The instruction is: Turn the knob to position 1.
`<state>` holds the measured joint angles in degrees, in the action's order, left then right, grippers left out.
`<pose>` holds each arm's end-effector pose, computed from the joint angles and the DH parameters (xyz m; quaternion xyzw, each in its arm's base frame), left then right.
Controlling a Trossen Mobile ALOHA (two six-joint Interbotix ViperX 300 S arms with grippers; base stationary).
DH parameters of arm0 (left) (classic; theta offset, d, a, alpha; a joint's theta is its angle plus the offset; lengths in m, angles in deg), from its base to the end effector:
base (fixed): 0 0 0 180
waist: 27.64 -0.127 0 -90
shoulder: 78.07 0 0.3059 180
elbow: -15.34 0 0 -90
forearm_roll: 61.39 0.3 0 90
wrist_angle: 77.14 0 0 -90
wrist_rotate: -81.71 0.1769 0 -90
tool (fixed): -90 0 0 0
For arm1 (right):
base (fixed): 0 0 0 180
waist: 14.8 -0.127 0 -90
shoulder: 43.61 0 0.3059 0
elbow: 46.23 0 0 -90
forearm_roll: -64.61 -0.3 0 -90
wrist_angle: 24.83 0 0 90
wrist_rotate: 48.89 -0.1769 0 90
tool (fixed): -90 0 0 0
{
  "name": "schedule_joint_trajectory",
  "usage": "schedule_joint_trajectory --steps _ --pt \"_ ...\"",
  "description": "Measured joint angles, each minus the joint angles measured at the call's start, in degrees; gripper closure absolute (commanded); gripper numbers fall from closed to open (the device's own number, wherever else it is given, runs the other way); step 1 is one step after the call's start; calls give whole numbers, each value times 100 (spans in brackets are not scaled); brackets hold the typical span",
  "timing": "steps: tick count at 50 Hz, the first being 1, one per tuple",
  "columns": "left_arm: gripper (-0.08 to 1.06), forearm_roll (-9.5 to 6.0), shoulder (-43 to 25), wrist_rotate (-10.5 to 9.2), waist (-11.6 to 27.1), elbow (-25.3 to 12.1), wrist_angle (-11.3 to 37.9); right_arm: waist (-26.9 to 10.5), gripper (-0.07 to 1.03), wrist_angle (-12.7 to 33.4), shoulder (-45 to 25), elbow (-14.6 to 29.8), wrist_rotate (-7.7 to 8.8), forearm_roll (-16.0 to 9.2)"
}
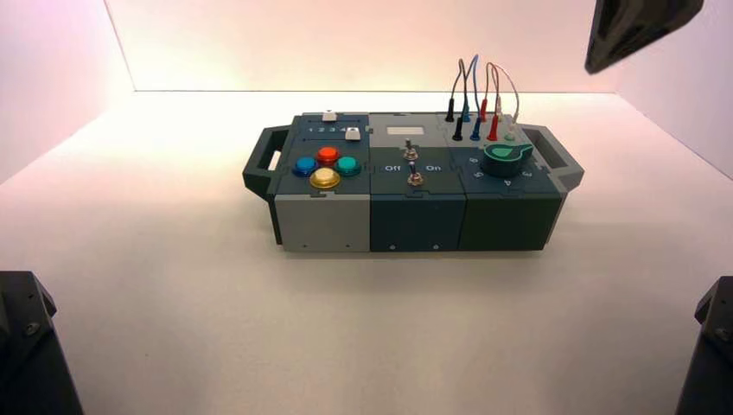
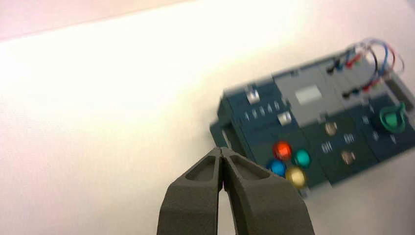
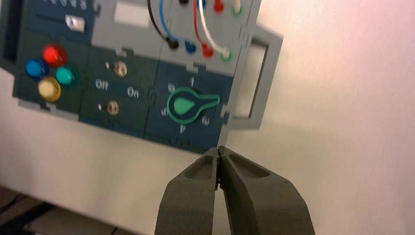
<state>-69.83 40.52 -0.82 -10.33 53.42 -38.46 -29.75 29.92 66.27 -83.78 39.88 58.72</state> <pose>0.2507 -0.0951 0.2155 0.0493 0.4021 -0.1819 0.8960 0.2237 0.0751 0.1557 -0.0199 0.5926 0.1147 0.7971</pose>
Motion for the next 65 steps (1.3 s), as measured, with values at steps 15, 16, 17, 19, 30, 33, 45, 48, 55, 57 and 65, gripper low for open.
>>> schedule_joint_trajectory --steps 15,16,17,19,30,33,45,48,55,57,65 --pt "101 -9 -457 158 9 -44 510 -9 99 114 -501 -53 -18 -105" --pt "101 -9 -580 185 18 -26 519 0 98 97 -562 -53 -18 -114" --pt "101 -9 -677 202 35 -18 527 -9 99 79 -624 -62 -18 -114" --pt "101 -9 -817 220 79 -9 536 0 99 53 -721 -62 -18 -114" --pt "101 -9 -1336 246 352 9 457 -9 99 -229 -1239 -62 -18 -123" --pt "101 -9 -1371 246 369 0 387 -9 99 -325 -1380 -62 -9 -114" --pt "101 -9 -1424 246 378 9 255 0 99 -624 -1793 -53 -18 -123" --pt "101 -9 -1433 246 378 18 237 -9 98 -677 -1890 -62 -18 -123" --pt "101 -9 -1485 246 369 18 202 0 98 -791 -2101 -44 -18 -132" --pt "101 -9 -1503 246 378 18 185 0 98 -826 -2188 -26 -9 -132" --pt "101 -9 -1538 272 378 18 176 -9 98 -967 -2338 0 -9 -141"
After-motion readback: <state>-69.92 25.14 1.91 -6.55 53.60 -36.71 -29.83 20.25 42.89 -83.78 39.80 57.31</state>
